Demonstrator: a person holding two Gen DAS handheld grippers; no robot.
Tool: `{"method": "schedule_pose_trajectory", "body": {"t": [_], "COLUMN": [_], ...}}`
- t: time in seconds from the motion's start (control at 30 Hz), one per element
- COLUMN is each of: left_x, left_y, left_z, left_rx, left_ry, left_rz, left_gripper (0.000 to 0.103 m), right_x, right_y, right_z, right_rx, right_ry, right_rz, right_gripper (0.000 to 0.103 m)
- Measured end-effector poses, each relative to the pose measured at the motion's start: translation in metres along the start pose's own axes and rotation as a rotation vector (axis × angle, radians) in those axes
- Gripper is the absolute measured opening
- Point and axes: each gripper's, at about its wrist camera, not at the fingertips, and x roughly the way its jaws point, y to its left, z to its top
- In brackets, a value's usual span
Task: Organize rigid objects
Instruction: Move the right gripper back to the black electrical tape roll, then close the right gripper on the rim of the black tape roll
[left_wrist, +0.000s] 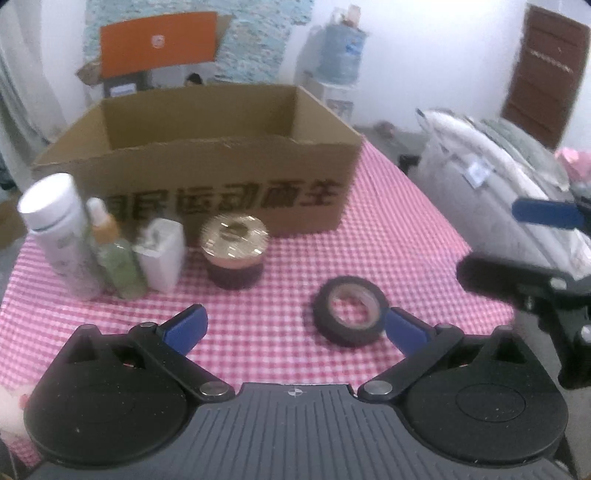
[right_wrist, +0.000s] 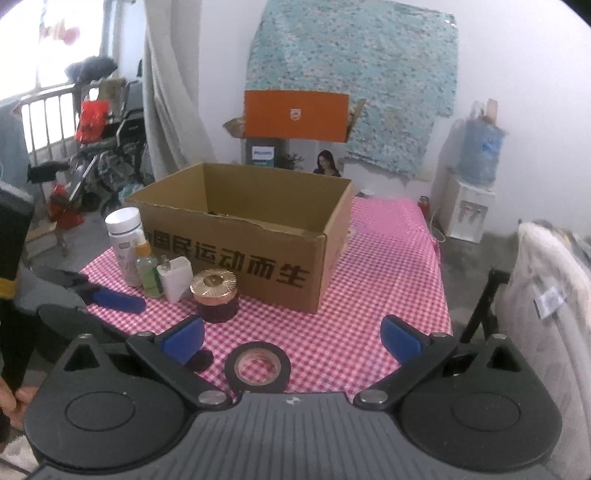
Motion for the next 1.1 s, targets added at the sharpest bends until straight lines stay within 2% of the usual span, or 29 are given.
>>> {"method": "schedule_pose_trajectory", "body": {"t": [0.1,0.2,0.4,0.5,0.6,0.77,0.83,0.9,0.97,1.1], "left_x": [0.007,0.012,0.016,0.021,0.028,0.038,0.043,0.049,0.053,0.058], "left_y": [-0.013,-0.022,-0.033,-0.037,-0.041,-0.044,-0.043,-0.041,-0.041,-0.036], "left_z": [-0.003,-0.006,-0.012,-0.014,-0.013,-0.010,-0.008,-0.006,-0.004,-0.002], "left_rx": [0.075,0.135,0.225,0.243,0.263,0.291,0.288,0.282,0.276,0.241], "left_ry": [0.005,0.001,-0.006,0.014,0.045,0.052,0.061,0.078,0.089,0.108], "left_rz": [0.017,0.011,-0.023,-0.040,-0.048,-0.036,-0.037,-0.044,-0.045,-0.082], "left_gripper": [0.103,0.103,0.102,0.099,0.096,0.092,0.089,0.081,0.077,0.072], "right_x": [0.000,0.010,0.028,0.039,0.050,0.068,0.076,0.082,0.085,0.091], "right_y": [-0.005,-0.016,-0.031,-0.030,-0.032,-0.034,-0.037,-0.039,-0.040,-0.044], "right_z": [-0.009,-0.013,-0.021,-0.026,-0.029,-0.031,-0.033,-0.033,-0.034,-0.036], "right_rx": [0.024,0.097,0.224,0.236,0.263,0.293,0.312,0.326,0.331,0.351], "right_ry": [-0.026,0.004,0.046,0.079,0.113,0.175,0.199,0.219,0.232,0.259], "right_rz": [-0.038,-0.064,0.024,0.046,0.085,0.136,0.159,0.171,0.176,0.195], "right_gripper": [0.103,0.103,0.103,0.097,0.087,0.063,0.059,0.051,0.042,0.033]}}
